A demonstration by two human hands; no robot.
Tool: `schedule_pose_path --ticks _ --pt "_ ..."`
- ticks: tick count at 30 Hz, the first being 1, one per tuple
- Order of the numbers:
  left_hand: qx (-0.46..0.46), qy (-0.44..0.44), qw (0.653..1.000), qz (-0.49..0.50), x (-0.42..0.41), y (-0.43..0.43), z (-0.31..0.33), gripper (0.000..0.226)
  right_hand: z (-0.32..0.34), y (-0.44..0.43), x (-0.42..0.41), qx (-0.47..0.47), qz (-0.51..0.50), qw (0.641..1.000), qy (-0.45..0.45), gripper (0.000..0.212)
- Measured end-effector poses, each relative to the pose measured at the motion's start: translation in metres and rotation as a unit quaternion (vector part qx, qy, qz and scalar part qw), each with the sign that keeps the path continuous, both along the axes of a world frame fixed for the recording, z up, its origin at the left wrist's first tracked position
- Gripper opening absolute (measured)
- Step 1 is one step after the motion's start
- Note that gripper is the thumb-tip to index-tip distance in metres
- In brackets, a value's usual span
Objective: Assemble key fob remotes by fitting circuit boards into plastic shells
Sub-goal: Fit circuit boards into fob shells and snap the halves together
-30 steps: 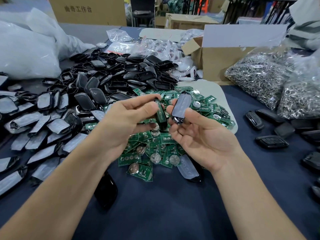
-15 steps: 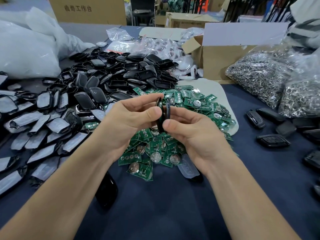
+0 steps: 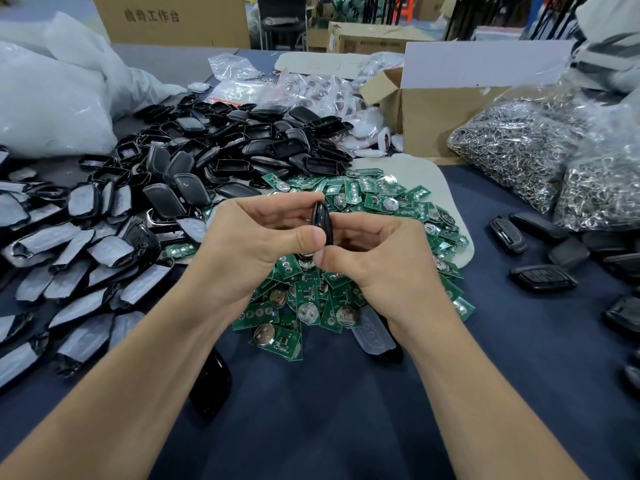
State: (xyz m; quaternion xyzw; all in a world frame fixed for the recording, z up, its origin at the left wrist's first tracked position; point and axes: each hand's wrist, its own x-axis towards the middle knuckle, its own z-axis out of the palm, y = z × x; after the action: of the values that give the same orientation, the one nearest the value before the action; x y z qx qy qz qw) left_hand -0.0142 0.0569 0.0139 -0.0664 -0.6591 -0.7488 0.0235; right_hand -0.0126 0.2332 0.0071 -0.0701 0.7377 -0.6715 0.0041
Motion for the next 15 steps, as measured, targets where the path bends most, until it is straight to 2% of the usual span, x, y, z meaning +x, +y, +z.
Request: schedule_pose_path --ticks 11,15 --pt "-0.036 0.003 0.999 0.024 0.002 0.0026 0.0006 0.044 0.0024 0.0023 0.0012 0.045 0.022 0.999 0.018 0.035" --pt "-0.052 -0.006 0.997 0.055 0.0058 0.0077 0.0036 0.036 0.0028 -0.0004 0.0038 0.078 -0.007 0.996 0.034 0.039"
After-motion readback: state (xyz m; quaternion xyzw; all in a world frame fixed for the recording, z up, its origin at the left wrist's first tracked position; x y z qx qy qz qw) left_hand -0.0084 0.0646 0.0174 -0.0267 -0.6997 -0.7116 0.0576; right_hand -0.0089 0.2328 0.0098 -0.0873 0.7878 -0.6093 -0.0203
